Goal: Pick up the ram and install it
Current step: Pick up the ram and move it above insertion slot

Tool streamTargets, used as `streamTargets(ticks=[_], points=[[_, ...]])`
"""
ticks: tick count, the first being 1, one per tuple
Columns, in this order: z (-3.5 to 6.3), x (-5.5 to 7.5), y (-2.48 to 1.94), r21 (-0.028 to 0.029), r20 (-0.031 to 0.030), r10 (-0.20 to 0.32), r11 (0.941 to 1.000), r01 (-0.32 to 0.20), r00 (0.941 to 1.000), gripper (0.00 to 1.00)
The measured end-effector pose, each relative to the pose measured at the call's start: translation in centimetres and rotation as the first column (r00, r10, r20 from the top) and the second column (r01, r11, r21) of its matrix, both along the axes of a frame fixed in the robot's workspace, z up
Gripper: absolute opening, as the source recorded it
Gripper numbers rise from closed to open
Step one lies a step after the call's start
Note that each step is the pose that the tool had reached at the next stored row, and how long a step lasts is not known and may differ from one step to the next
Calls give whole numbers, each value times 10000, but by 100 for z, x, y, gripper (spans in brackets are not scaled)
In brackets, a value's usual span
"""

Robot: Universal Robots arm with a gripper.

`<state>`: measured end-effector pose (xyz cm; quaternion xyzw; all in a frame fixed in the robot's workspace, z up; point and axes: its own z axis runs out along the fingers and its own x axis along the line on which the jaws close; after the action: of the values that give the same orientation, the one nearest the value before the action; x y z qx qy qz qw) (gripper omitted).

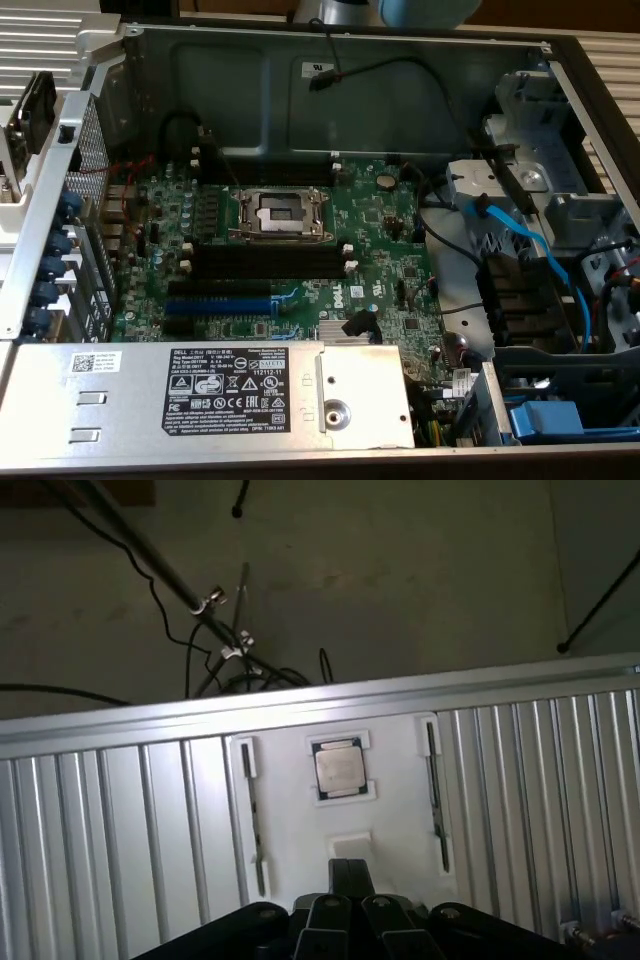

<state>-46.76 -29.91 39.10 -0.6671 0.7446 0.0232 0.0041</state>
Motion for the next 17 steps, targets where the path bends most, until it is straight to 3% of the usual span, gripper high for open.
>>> streamTargets(ticks=[6, 11, 15, 17], points=[[-18, -12, 1, -14, 0, 229, 9997, -229, 9997, 10], [-61, -26, 2, -251, -6, 230, 9994, -230, 9997, 10], [-66, -28, 2, -272, -5, 231, 9994, -231, 9997, 10], [-87, -38, 2, -271, 24, 230, 9994, -229, 9997, 10]])
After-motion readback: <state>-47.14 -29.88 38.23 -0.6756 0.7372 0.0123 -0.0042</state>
